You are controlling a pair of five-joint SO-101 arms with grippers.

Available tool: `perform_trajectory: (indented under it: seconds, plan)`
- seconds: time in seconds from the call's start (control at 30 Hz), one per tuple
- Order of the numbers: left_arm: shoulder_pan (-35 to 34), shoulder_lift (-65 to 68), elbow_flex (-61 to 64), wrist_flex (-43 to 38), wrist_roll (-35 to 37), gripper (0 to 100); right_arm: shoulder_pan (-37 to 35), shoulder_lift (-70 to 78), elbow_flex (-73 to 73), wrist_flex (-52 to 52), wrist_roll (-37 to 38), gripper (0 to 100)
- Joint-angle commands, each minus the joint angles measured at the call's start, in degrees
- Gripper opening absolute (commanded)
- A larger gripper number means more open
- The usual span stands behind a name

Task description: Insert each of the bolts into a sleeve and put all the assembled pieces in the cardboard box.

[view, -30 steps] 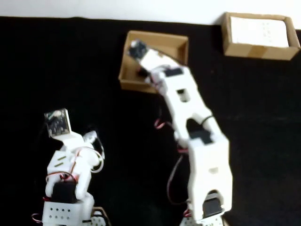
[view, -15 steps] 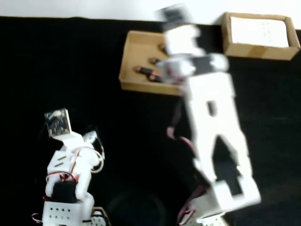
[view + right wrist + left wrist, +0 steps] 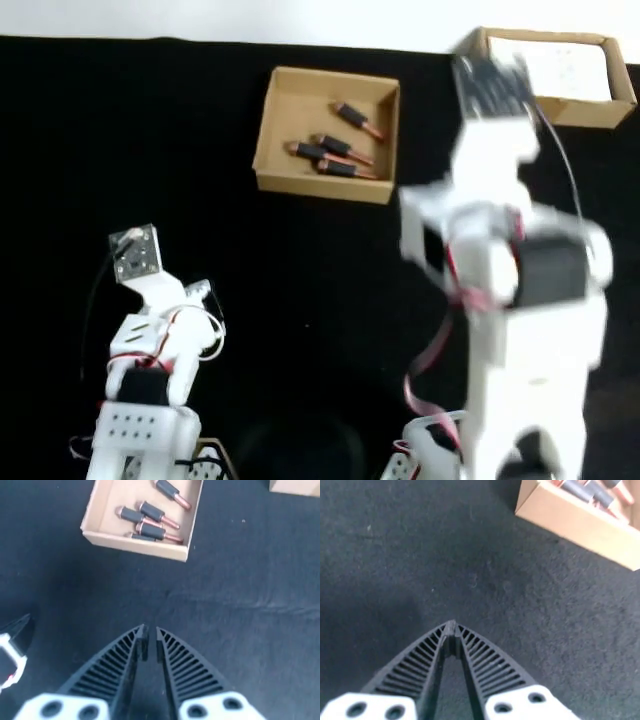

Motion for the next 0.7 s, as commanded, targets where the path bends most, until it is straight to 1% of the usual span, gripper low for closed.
perform_trajectory:
  seconds: [0.0, 0.07, 0.17, 0.27, 0.3, 0.43, 0.5, 0.6, 0.67]
  plan:
    - [0.2, 3.2, 1.4, -2.5, -4.0, 1, 0.3, -11.4, 13.1, -0.1, -0.7, 1.5]
    - [-1.0, 3.7, 1.4, -2.5, -7.4, 1, 0.9, -17.2, 22.6, -3.3, -0.7, 1.5]
    - [-3.0, 3.9, 1.4, -2.1, -9.9, 1, 5.1, -26.7, 37.9, -10.6, -0.4, 1.5]
    - [-3.6, 4.3, 1.4, -1.7, -12.1, 1, 9.0, -35.8, 55.2, -22.9, -0.4, 1.5]
    - [-3.6, 4.3, 1.4, -0.3, -13.2, 1, 10.1, -38.9, 61.2, -27.2, -0.3, 1.5]
    - [-3.4, 3.8, 1.4, 5.0, -17.0, 1, 11.0, -50.8, 84.1, -42.2, -0.3, 1.5]
    - [-3.6, 3.8, 1.4, 5.7, -18.1, 1, 11.0, -57.3, 92.6, -45.4, -0.3, 1.5]
    - [-3.7, 3.8, 1.4, 5.7, -18.4, 1, 11.0, -67.6, 101.1, -45.7, -0.3, 1.5]
    - [-3.7, 3.8, 1.3, 5.9, -18.4, 1, 11.0, -69.9, 105.3, -45.6, -0.4, 1.5]
